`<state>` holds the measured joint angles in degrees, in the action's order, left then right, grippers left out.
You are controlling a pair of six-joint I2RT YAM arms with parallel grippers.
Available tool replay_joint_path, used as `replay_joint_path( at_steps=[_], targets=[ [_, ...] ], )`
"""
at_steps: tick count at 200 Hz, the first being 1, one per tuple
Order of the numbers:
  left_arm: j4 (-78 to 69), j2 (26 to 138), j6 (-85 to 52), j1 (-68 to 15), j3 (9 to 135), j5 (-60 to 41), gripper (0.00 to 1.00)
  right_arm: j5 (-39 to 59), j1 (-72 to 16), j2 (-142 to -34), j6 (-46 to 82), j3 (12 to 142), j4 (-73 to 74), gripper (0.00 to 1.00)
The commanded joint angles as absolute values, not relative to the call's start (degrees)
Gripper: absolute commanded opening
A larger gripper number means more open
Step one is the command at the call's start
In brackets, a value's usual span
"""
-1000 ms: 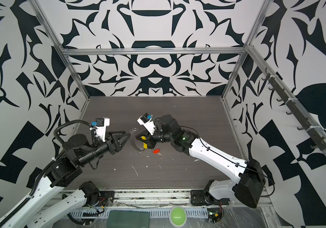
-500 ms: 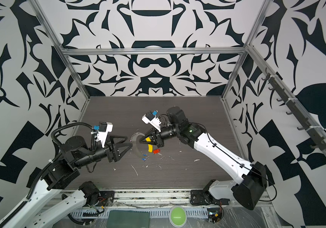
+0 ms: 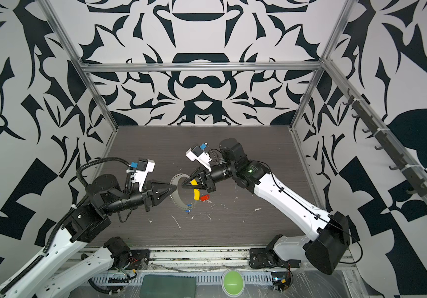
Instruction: Remove the keys from the keyring
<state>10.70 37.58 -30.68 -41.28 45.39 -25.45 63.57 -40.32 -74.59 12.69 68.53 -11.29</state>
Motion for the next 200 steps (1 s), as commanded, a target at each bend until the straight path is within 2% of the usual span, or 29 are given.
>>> replay_joint_path(
  at_steps=[1,6,17,34,63,86,128,148,200],
  targets=[
    [6.4,37.6,-33.8,-41.3,44.1,-22.1,0.0,58.5,-40.6,-71.5,14.5,68.8,-6.8,0.12],
    [6.1,37.6,-34.4,-41.3,44.1,-20.8,0.0,56.7,-40.6,-71.0,15.0,68.3,-6.2,0.21],
    [5.2,37.4,-36.0,-41.4,43.8,-18.3,0.0,52.9,-40.6,-69.6,16.3,67.1,-4.8,0.32],
    [3.4,37.3,-37.5,-41.4,43.4,-14.0,0.0,45.0,-40.6,-66.5,18.1,64.6,-2.1,0.4],
    [2.6,38.3,-38.3,-41.4,44.1,-5.6,0.0,30.0,-40.8,-61.9,20.4,61.3,-0.7,0.42],
    [1.8,39.6,-38.4,-41.4,44.9,-0.4,0.0,22.0,-42.2,-59.6,19.5,59.3,-1.4,0.42],
    [3.5,42.6,-38.4,-41.4,48.0,6.4,0.0,7.1,-51.3,-58.8,13.6,58.2,-4.5,0.42],
    [2.0,42.9,-38.0,-41.4,47.7,5.2,0.0,2.6,-55.5,-60.5,11.8,58.4,-5.1,0.42],
    [1.7,42.0,-38.0,-41.4,47.0,5.5,0.0,-1.8,-57.0,-63.8,14.4,58.2,-3.5,0.42]
  ],
)
